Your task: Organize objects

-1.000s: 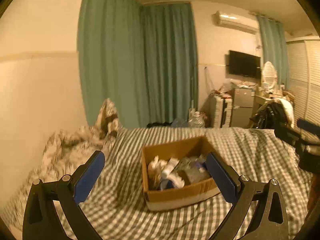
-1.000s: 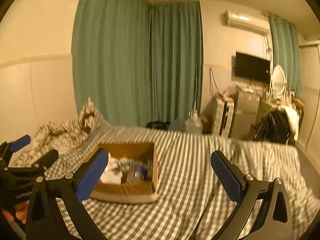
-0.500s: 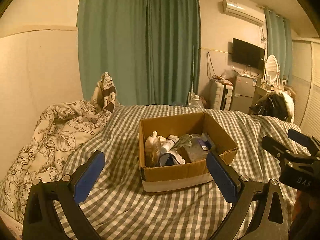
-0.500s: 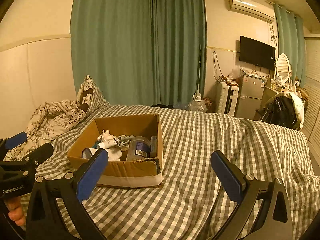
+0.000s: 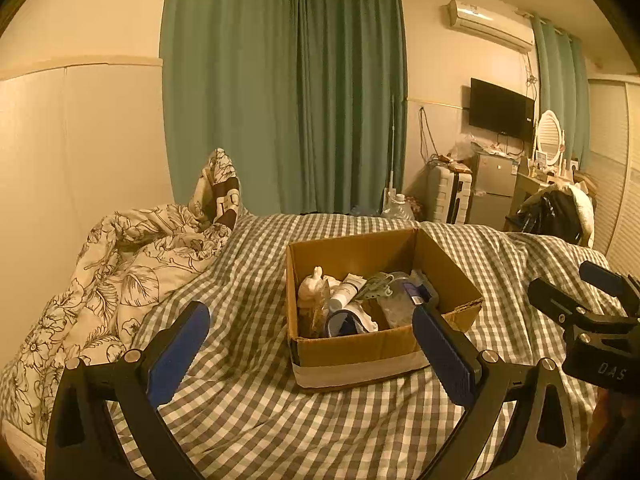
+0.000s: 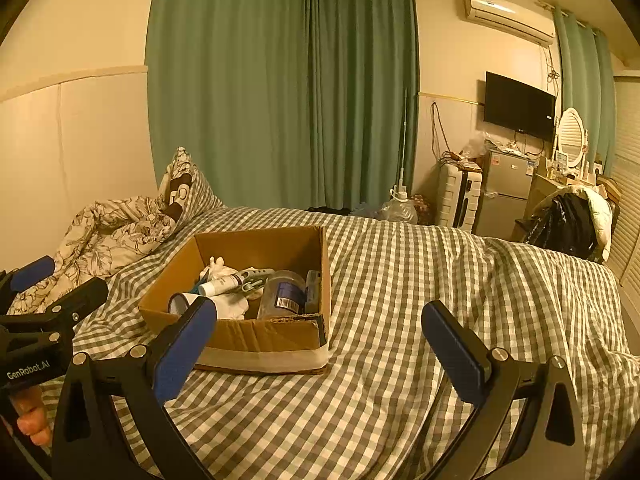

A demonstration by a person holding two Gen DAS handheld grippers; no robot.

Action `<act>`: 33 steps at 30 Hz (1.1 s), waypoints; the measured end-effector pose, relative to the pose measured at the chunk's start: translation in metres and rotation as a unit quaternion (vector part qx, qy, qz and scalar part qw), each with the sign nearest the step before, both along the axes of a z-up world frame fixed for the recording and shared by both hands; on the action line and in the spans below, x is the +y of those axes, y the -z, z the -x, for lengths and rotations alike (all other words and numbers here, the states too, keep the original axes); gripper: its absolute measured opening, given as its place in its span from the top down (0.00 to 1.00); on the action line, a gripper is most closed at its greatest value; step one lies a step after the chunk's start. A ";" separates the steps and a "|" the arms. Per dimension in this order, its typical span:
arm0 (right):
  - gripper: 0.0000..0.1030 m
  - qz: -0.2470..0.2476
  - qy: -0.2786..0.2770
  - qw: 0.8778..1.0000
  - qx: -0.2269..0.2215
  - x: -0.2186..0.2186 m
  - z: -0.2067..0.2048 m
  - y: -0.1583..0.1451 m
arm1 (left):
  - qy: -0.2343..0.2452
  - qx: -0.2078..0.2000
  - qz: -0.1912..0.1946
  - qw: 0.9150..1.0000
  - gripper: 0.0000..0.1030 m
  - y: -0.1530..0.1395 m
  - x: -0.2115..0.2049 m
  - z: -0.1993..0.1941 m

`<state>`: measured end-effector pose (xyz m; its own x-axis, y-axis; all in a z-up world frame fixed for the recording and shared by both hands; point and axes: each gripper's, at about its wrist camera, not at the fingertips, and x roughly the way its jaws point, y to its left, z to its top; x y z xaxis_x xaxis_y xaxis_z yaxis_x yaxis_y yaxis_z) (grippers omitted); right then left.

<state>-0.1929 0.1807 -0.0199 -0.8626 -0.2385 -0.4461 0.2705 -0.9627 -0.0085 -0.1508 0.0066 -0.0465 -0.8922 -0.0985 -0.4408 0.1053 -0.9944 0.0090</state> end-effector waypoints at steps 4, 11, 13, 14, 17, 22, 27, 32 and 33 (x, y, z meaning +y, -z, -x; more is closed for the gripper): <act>0.00 -0.001 0.001 1.000 -0.001 -0.002 0.001 0.001 | 0.000 0.002 0.001 1.000 0.00 0.001 0.000 0.000; 0.00 0.001 0.002 1.000 -0.001 -0.002 0.001 0.003 | -0.001 0.002 0.003 1.000 0.00 0.001 0.000 0.000; 0.00 0.001 0.002 1.000 -0.004 -0.003 0.002 0.004 | -0.001 0.001 0.003 1.000 0.00 0.001 0.000 0.000; 0.00 0.001 0.003 1.000 -0.004 -0.004 0.003 0.004 | 0.002 0.001 0.003 1.000 0.00 0.001 0.001 -0.001; 0.00 0.001 0.003 1.000 -0.007 -0.005 0.003 0.006 | 0.004 0.003 0.006 1.000 0.00 0.001 0.002 -0.002; 0.00 0.000 0.003 1.000 -0.008 -0.006 0.003 0.007 | 0.002 0.004 0.006 1.000 0.00 0.001 0.001 -0.003; 0.00 0.000 0.004 1.000 -0.009 -0.007 0.004 0.007 | -0.001 0.003 0.005 1.000 0.00 0.000 0.000 -0.003; 0.00 -0.002 0.004 1.000 -0.011 -0.008 0.004 0.008 | -0.004 0.007 0.006 1.000 0.00 -0.001 0.000 -0.003; 0.00 -0.003 0.004 1.000 -0.011 -0.009 0.004 0.009 | -0.004 0.008 0.006 1.000 0.00 -0.001 0.001 -0.003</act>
<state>-0.1969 0.1718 -0.0284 -0.8540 -0.2299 -0.4667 0.2639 -0.9645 -0.0079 -0.1474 0.0073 -0.0456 -0.8980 -0.1109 -0.4258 0.1133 -0.9934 0.0199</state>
